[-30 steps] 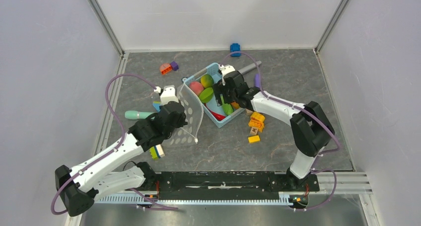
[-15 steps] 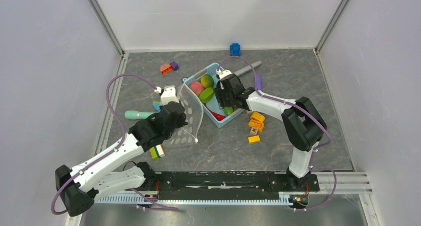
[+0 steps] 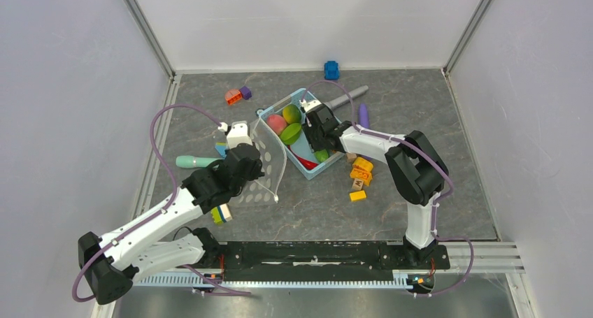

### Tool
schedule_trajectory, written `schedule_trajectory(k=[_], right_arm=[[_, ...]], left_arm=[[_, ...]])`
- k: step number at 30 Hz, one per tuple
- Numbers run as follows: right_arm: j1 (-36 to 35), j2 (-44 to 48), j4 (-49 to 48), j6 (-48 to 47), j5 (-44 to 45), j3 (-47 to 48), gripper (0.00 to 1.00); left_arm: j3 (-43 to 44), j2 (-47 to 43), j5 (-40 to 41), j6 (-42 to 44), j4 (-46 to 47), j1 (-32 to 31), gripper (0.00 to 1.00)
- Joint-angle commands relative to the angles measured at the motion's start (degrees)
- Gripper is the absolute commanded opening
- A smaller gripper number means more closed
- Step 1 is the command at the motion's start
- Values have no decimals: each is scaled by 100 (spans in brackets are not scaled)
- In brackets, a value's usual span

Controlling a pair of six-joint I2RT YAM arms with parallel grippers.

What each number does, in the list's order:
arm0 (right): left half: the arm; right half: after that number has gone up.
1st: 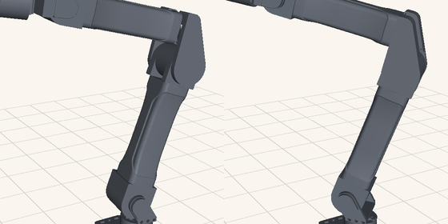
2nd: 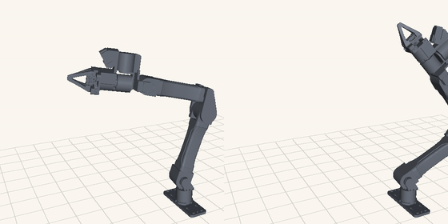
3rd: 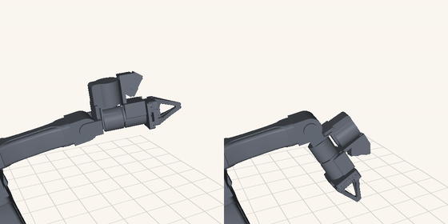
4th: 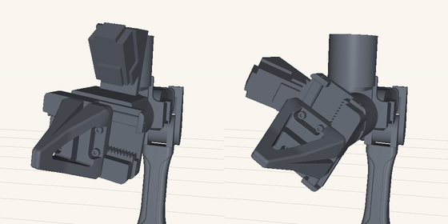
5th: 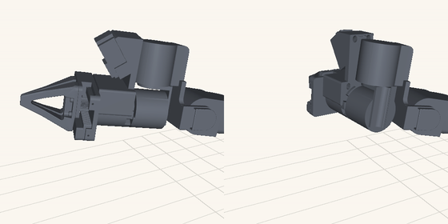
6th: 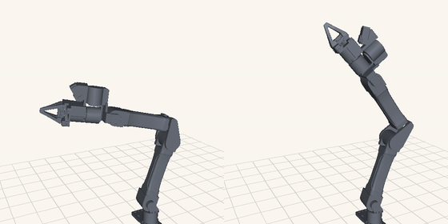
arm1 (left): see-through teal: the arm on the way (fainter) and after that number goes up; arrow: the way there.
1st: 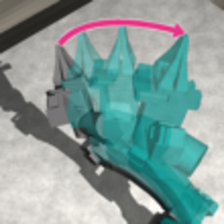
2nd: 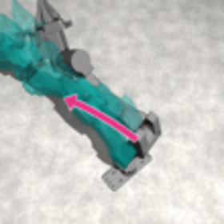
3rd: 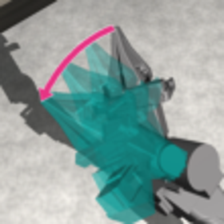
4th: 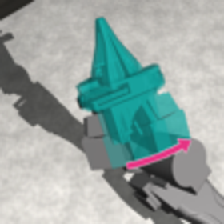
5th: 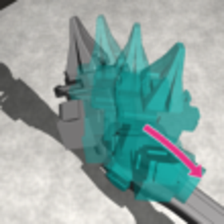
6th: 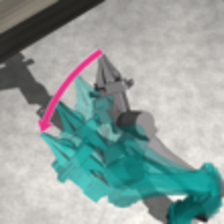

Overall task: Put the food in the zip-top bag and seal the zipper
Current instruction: Pick up the fake vegetable from the bin, then place the fake vegetable in the zipper food storage bag.

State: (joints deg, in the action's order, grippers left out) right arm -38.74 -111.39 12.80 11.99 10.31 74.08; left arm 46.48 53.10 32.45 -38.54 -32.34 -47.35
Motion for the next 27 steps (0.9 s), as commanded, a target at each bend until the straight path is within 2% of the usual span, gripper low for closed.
schedule_trajectory(k=[1, 6, 12, 15, 21, 27], right_arm=[[-10, 48, -6, -51, 132, 256, 35], [-10, 275, -72, -57, 214, 236, 20], [-15, 836, -452, -188, 166, 47, 15], [-6, 1320, -1086, -379, -199, -369, 15], [-11, 2341, -2371, -183, -1000, -1271, 14], [-44, 3264, -3615, 431, -2479, -2133, 14]], left_arm=[[-29, -42, 25, 136, 280, 17, 2], [-49, -56, 23, 137, 280, 24, 2], [-52, -39, -7, 119, 289, 22, 2], [-51, -38, -53, 111, 289, 22, 2], [-60, -71, -72, 93, 287, 16, 2], [-75, -92, -72, 91, 302, 16, 2]])
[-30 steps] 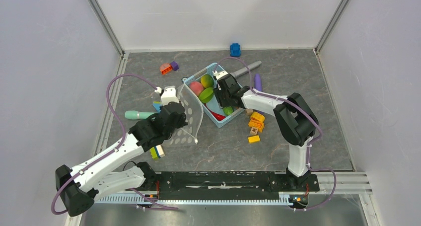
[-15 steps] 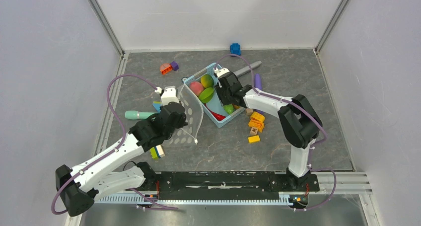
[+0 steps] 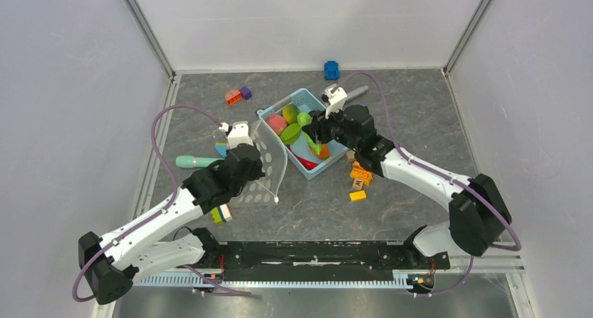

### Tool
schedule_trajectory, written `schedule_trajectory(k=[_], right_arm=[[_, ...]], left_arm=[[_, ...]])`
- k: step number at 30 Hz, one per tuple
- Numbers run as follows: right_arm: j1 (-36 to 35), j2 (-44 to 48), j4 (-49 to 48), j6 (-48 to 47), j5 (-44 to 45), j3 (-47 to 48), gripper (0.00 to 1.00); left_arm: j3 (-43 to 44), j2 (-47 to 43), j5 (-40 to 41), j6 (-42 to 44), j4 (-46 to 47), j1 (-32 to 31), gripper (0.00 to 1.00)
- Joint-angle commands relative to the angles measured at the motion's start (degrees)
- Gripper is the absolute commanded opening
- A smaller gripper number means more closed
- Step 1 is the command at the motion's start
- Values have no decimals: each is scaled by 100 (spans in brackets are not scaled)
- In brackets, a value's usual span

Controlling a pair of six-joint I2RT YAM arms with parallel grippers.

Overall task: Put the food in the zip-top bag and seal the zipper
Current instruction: Place the fake vegetable in the zipper food storage bag.

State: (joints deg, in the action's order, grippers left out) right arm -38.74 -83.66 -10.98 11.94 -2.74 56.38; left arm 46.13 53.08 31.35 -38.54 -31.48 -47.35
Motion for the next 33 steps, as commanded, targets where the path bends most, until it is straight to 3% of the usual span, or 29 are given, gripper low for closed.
schedule_trajectory(k=[1, 9, 19, 27, 33], right_arm=[[-63, 574, -1375, 536, -1391, -448, 14], [-697, 814, -2149, 1015, -2379, -667, 14], [-1196, 414, -4302, 1508, -1622, -1210, 14], [-1329, -70, -5162, 1639, -664, -1252, 16], [-1402, -354, -5133, 1626, -373, -1317, 18]], left_arm=[[-40, -87, 33, 85, 219, 17, 2], [-51, -145, -24, 75, 235, 17, 2], [-107, -260, -179, 70, 318, 21, 2], [-117, -298, -228, 28, 345, 20, 2], [-145, -384, -218, -55, 344, 16, 2]])
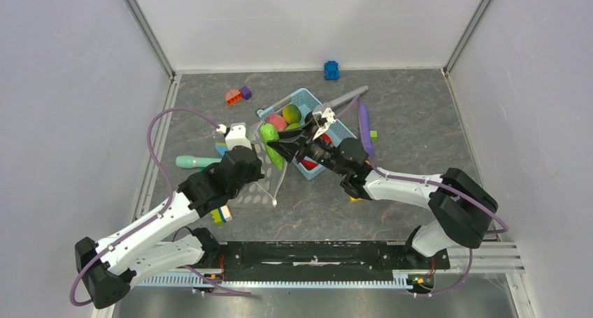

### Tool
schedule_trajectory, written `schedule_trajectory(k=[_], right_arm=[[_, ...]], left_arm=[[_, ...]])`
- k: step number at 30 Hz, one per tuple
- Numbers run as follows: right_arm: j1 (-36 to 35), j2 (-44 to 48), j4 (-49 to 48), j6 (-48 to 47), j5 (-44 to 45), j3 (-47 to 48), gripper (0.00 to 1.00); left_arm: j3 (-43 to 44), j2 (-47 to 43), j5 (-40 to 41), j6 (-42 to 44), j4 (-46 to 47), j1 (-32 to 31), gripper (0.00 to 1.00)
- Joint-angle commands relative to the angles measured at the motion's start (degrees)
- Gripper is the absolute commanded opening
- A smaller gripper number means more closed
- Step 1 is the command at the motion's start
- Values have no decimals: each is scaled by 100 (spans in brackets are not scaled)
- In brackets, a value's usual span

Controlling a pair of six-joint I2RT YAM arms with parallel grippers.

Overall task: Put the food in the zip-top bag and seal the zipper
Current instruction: Place the fake vegetable in the zipper food storage bag.

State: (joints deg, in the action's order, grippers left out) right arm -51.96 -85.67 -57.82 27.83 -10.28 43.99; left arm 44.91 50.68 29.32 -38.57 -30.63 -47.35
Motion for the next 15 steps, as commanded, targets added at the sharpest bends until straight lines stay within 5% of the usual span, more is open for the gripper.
schedule_trajectory(k=[1, 12, 15], right_arm=[[-109, -189, -470, 17, 439, -107, 19], [-456, -520, -246, -382, 1238, -89, 29], [-511, -525, -136, -421, 1338, -83, 42]], left_arm=[[-32, -158, -14, -77, 260, 20, 2], [-78, -299, -34, -126, 312, 18, 2], [-85, -317, -14, -125, 312, 20, 2]])
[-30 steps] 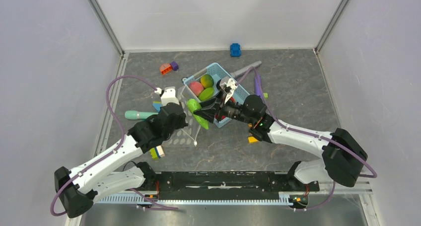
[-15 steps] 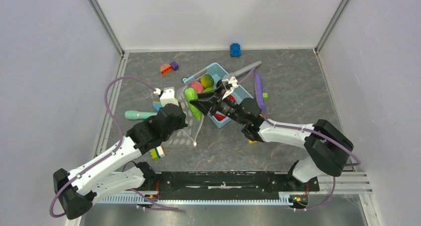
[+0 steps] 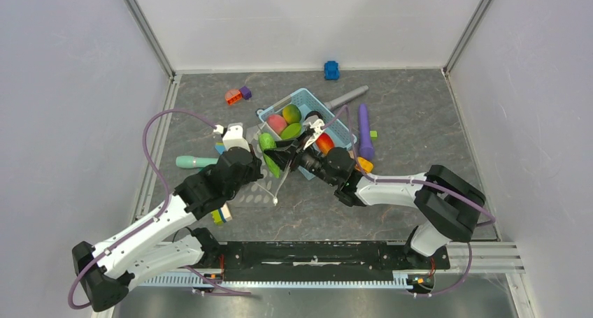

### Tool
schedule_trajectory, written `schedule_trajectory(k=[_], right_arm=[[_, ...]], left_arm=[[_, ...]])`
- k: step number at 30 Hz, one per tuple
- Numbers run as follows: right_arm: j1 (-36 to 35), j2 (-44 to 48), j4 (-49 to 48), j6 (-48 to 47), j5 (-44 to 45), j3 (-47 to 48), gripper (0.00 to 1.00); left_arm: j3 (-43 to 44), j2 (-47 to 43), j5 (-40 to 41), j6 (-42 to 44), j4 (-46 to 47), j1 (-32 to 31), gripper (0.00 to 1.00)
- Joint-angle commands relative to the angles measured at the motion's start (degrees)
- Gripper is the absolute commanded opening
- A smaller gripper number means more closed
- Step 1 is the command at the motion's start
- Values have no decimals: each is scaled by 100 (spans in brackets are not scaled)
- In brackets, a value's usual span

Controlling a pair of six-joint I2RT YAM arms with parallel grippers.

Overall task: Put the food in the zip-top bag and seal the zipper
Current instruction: Place the fake vegetable in the zipper food storage bag, then pick up the fake fruit from the bin.

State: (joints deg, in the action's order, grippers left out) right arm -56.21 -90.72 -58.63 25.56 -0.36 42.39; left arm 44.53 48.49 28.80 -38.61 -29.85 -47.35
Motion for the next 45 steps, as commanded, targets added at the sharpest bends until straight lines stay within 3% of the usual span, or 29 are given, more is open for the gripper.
schedule_trajectory(k=[1, 7, 12, 20, 23, 26, 34, 40, 45], right_arm=[[-99, -15, -36, -193, 371, 78, 46], [-153, 45, 374, -279, 396, 217, 70], [-186, 164, 712, -360, 339, 322, 98], [-180, 667, 1832, -889, 54, 662, 98], [-172, 859, 2671, -1202, 70, 945, 98], [-108, 935, 3597, -1364, 297, 1254, 98], [324, 1326, 4472, -1546, 802, 1183, 98], [1040, 1135, 5108, -1431, 590, 1335, 98], [1593, 419, 6121, -1457, 551, 1984, 98]], left_arm=[[-50, -97, 38, -125, 234, 20, 2], [-59, -115, 65, -138, 220, 16, 2], [-59, -123, 106, -147, 190, 18, 2], [-50, -142, 229, -164, 119, 21, 2], [-50, -140, 241, -165, 109, 17, 2], [-50, -133, 248, -132, 118, 16, 2], [-81, -79, 258, 44, 190, 16, 2], [-89, -51, 241, 90, 238, 16, 2], [-69, 10, 231, 117, 242, 16, 2]])
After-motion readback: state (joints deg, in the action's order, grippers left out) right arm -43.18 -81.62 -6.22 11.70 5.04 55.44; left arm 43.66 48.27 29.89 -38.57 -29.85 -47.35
